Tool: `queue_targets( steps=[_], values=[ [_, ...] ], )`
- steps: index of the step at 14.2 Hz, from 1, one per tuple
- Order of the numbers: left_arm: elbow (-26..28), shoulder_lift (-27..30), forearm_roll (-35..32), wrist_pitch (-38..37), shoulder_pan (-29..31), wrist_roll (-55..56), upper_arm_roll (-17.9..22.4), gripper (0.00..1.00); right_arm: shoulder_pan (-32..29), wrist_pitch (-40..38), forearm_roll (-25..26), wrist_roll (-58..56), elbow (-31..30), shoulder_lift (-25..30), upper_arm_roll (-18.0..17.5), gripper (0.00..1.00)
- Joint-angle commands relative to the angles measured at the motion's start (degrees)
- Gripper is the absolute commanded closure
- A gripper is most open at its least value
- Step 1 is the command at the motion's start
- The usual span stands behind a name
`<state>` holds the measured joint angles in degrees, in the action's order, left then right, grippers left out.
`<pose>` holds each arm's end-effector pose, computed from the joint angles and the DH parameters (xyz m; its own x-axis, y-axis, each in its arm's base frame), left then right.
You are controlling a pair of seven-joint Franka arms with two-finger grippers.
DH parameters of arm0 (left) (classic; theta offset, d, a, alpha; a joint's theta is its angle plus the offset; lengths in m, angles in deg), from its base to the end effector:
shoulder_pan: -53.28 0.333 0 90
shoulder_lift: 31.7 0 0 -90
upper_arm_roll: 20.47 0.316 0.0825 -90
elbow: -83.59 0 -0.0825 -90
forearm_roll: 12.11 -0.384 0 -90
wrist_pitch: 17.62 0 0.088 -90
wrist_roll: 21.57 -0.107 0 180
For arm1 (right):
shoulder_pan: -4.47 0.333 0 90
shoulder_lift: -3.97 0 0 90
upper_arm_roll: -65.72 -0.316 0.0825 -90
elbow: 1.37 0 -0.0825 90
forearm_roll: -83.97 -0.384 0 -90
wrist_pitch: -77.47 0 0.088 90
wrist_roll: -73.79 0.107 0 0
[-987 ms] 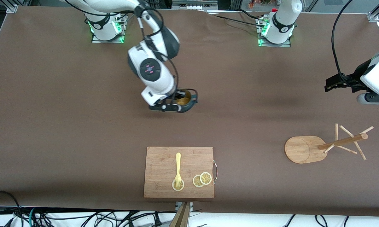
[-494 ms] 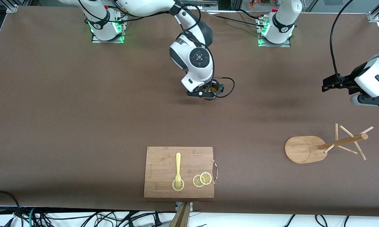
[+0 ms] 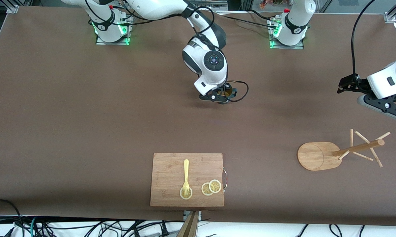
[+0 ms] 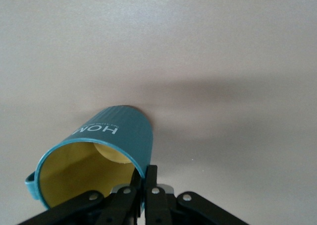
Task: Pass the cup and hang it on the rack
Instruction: 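Set the mug down, open the right gripper while the left gripper approaches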
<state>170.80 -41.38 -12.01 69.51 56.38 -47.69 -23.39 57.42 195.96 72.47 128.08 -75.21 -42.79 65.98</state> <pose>0.5941 0.0039 0.5462 0.8867 -0.4382 -0.1475 -0.4302 -0.8988 0.0838 0.4419 0.5983 0.2556 0.9795 -0.1187 -0.1628 -0.1303 -0.9895 -0.0619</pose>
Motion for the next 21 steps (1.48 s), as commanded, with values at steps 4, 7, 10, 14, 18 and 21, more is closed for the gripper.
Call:
queue_targets(
  steps=[4, 7, 10, 14, 18, 21],
  values=[
    [4.62, -1.48, 5.87, -0.38, -0.37, -17.97, -0.42, 0.0, 1.46, 0.08, 0.43, 4.34, 1.94, -1.41, 0.79, 1.0],
    [8.84, -1.31, 6.04, 2.33, -0.9, -26.94, -0.51, 0.0, 1.46, 0.08, 0.43, 4.43, 1.94, -1.5, 0.88, 0.89],
    [14.9, -1.13, 11.38, 9.17, -0.9, -38.35, -0.51, 0.0, 1.29, -0.62, 0.43, 4.25, 2.03, -0.8, 1.14, 0.63],
    [22.9, -0.95, 16.32, 19.63, -0.81, -54.52, -0.51, 0.0, 0.41, -3.51, 0.34, 3.81, 2.21, 1.48, 1.58, 0.3],
    [31.85, -1.04, 26.49, 29.03, -0.64, -70.08, -0.51, 0.0, -2.05, -11.31, 0.08, -4.24, 2.21, 8.41, 5.35, 0.0],
    [39.77, -0.95, 35.29, 37.47, -0.9, -76.69, -0.86, 0.0, -4.42, -20.11, 0.52, -4.71, 2.03, 14.3, 11.04, 0.0]
  ],
)
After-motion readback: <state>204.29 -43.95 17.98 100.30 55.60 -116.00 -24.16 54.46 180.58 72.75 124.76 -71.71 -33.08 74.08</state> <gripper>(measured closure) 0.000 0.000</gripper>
